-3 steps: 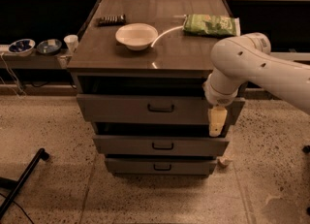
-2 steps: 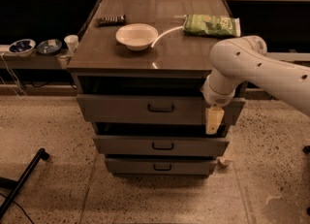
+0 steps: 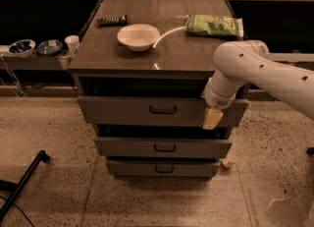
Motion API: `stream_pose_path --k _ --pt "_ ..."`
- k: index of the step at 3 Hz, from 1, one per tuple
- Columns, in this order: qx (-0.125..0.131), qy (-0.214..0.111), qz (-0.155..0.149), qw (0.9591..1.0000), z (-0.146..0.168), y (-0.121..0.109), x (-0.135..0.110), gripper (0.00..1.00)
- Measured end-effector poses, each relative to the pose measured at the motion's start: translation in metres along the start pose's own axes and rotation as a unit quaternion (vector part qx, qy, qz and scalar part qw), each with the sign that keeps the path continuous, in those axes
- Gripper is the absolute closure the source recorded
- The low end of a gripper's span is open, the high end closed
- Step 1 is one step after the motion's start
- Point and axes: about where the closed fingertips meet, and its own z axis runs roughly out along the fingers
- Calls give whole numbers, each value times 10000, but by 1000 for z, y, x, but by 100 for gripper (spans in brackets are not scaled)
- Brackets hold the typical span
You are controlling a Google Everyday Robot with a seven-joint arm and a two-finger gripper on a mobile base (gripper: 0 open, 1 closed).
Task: Open top drawer
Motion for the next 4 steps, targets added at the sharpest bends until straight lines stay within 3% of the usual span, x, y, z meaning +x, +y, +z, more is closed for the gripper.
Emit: stream_pose_path --k 1,3,4 --pt "-12 -141 -12 9999 -3 4 -4 41" --pt "-84 -504 -81 9987 -16 32 -9 38" --pt "-154 -715 -215 9971 -28 54 -12 52"
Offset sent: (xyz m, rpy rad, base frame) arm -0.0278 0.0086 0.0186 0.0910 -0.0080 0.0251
